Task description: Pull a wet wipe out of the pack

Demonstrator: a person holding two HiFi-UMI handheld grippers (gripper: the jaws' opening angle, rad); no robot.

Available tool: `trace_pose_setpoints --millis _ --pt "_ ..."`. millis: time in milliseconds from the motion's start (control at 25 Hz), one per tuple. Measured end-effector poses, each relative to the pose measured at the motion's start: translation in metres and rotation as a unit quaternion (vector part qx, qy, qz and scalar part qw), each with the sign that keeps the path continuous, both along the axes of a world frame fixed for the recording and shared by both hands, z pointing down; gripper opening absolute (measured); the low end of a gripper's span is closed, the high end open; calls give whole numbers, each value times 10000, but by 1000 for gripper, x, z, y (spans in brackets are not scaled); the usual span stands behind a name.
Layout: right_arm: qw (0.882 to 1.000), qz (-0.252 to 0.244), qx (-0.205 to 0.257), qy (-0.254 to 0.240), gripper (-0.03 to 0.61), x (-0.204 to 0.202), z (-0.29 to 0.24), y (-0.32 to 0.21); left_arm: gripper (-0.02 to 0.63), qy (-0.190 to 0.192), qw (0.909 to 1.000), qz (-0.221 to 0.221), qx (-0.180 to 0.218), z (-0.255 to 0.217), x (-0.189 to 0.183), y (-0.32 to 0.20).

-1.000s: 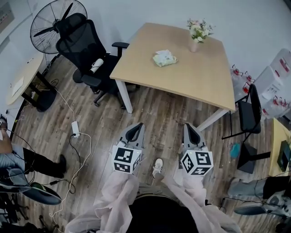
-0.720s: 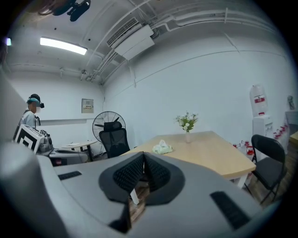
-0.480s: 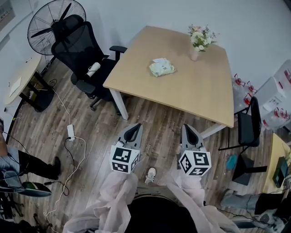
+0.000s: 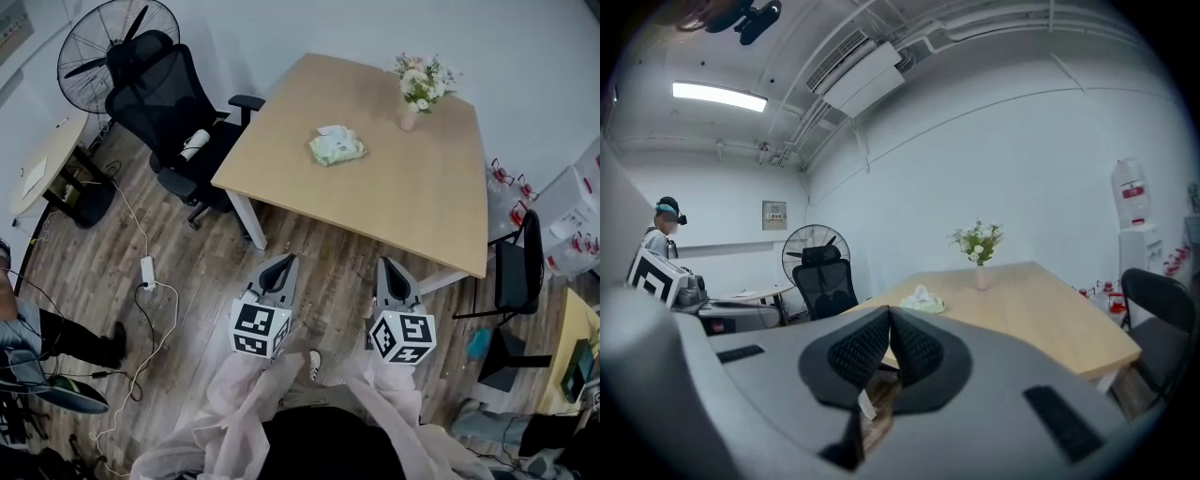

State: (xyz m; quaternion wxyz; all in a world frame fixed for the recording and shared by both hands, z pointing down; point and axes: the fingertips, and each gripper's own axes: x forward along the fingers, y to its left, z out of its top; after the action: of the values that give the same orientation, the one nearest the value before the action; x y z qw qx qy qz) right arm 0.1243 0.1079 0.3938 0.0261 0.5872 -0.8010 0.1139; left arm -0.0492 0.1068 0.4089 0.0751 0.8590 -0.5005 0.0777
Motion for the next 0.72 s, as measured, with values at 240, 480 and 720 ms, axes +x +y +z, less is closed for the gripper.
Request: trace_pose_setpoints --millis 240,480,720 --pt "9999 -110 -112 -62 12 -7 8 -20 11 -40 10000 16 -75 4 4 -17" --pt "9999 -74 -142 -38 12 -4 12 -52 11 -1 9999 55 -111 10 8 -51" --pt "9999 5 -108 -24 12 2 11 -99 11 -6 9998 163 -75 9 15 -103"
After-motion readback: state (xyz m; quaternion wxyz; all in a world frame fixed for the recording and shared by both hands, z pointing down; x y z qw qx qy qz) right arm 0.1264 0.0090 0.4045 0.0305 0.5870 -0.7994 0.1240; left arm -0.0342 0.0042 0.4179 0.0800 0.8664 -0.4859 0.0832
